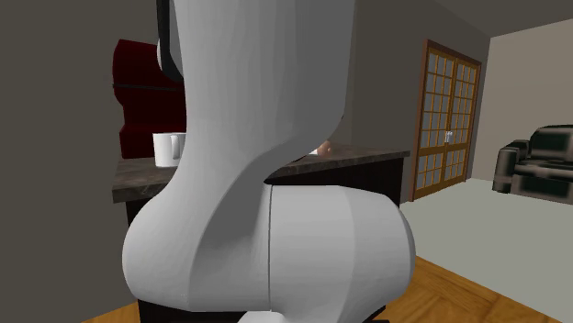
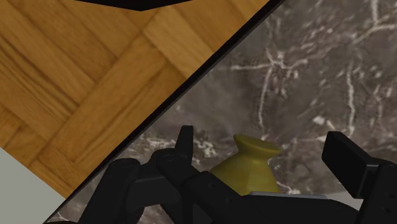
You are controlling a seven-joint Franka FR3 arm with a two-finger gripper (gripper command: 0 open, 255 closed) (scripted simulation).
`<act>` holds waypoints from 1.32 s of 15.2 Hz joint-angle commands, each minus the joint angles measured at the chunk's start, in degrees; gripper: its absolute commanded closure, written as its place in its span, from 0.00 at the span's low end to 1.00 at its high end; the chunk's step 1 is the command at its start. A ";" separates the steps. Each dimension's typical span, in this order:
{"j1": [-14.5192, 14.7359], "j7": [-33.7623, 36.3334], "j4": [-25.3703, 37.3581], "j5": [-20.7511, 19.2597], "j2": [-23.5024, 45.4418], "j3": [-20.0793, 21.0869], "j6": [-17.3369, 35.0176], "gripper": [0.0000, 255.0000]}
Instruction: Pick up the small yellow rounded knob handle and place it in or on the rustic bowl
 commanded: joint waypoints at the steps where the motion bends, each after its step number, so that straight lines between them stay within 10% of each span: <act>1: 0.00 0.00 -0.01 0.00 0.01 0.00 0.03 0.00; 3: 0.00 0.00 -0.01 0.00 0.01 0.00 0.02 0.00; 4: 0.00 0.00 -0.01 0.00 0.01 0.00 0.02 1.00; 20: -0.08 -0.43 4.68 0.16 -0.73 -0.27 -5.36 1.00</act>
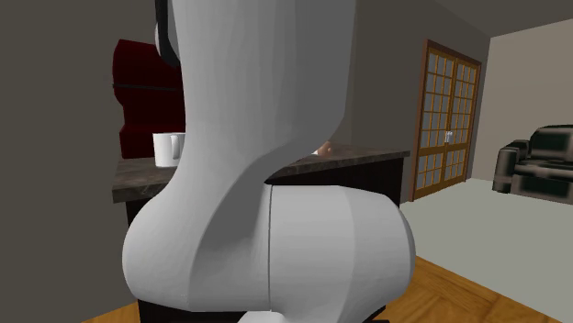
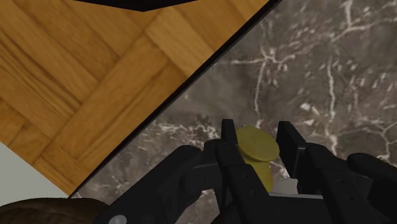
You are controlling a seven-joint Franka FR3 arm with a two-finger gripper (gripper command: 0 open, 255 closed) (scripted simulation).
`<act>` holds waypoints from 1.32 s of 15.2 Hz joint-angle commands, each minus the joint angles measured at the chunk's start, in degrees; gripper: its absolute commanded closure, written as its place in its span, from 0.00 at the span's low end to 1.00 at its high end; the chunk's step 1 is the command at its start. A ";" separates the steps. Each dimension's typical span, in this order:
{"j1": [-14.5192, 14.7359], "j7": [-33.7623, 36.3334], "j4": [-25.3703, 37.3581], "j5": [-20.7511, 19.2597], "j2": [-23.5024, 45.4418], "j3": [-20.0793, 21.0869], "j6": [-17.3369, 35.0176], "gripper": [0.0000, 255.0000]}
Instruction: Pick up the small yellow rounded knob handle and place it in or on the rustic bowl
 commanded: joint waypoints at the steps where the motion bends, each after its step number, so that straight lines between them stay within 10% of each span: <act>1: -0.05 -0.07 1.62 -0.04 0.07 -0.05 -1.57 1.00; 20: -0.36 -0.42 17.85 -0.57 1.60 -0.25 -16.33 1.00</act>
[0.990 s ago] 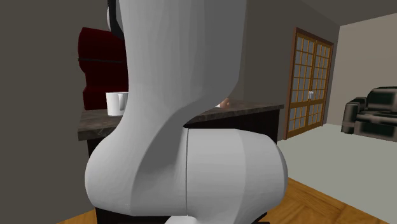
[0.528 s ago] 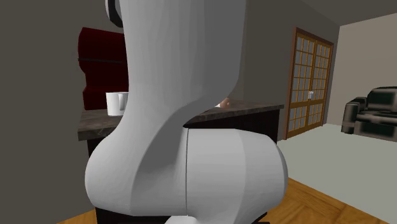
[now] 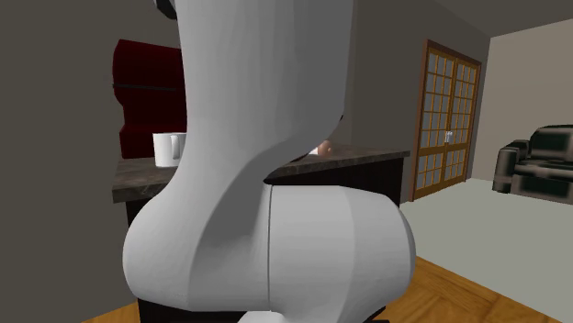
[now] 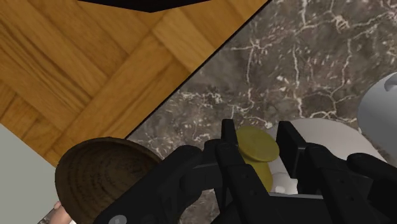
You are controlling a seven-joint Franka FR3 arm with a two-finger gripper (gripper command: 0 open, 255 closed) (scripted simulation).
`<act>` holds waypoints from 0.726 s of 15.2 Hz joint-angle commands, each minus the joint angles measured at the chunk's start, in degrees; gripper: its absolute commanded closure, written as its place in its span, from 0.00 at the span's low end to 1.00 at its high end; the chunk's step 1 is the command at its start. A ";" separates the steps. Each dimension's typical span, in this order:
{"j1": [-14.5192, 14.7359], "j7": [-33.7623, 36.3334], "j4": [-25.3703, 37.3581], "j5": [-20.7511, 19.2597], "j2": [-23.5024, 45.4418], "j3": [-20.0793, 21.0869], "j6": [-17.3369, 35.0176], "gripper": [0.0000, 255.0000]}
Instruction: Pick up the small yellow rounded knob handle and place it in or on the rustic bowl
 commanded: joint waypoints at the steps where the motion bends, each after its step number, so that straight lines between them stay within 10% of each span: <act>1: -0.02 0.04 2.05 -0.12 0.42 0.04 -1.68 1.00; 11: -4.93 -10.97 7.50 -2.67 6.09 -6.30 -1.14 1.00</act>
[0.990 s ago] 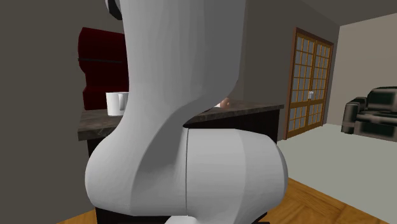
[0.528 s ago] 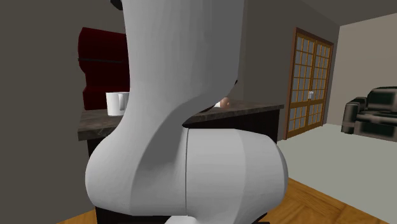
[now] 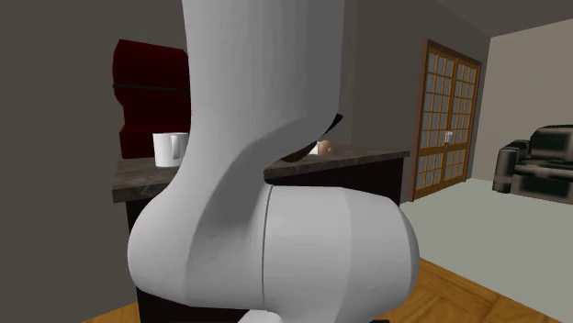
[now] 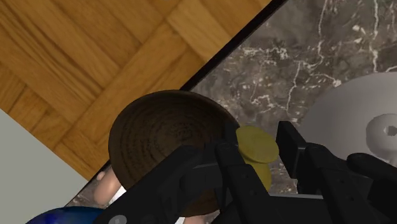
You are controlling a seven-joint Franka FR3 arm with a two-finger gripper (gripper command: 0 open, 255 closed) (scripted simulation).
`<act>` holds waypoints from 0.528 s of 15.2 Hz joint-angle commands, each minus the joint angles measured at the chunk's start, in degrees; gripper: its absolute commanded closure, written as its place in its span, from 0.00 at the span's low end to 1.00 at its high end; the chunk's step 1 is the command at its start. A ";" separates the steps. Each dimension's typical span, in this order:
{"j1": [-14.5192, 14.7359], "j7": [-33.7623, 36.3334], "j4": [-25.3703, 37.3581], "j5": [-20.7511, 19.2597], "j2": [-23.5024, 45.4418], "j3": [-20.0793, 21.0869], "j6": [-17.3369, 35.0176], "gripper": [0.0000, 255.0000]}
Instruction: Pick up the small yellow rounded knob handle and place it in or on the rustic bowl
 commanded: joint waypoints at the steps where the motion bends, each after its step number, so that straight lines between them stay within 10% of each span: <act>1: -1.07 -2.34 2.23 -0.65 2.35 -1.25 0.21 1.00; 8: -4.16 -8.53 6.84 -1.73 7.91 -4.45 1.51 1.00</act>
